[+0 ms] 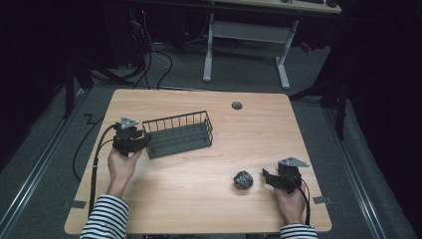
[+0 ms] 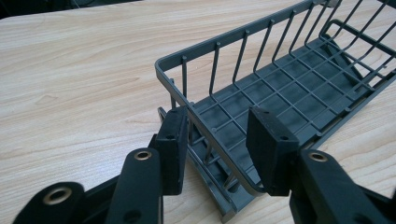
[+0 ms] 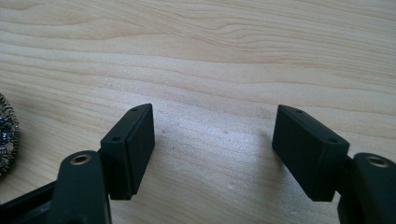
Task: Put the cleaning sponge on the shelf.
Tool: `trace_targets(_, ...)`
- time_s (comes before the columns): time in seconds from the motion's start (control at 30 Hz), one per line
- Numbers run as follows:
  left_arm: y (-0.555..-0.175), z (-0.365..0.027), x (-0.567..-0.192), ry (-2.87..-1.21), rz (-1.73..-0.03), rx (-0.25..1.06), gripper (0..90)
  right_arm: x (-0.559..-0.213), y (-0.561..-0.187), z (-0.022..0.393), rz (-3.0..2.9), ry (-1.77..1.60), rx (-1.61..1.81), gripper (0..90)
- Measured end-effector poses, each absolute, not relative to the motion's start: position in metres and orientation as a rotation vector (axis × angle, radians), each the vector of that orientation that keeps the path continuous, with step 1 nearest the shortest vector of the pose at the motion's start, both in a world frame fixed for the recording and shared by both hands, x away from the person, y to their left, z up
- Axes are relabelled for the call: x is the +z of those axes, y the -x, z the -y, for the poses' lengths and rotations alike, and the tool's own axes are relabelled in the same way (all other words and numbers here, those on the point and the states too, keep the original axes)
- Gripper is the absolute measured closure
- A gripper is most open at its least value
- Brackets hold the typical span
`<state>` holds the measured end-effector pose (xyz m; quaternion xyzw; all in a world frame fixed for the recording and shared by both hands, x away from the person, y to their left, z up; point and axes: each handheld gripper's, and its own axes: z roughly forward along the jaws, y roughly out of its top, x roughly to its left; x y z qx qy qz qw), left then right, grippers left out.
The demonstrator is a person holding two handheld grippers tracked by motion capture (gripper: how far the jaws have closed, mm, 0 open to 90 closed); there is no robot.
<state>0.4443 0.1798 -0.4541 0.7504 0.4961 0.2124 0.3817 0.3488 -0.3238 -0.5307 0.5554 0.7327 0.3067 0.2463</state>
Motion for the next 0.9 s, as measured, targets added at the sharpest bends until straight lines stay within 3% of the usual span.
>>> trace_targets(0.9,-0.421,-0.163,-0.453,-1.931,-1.159,0.505,60.9,-0.531,-0.349,0.324,-2.000,-1.514,0.838,29.9)
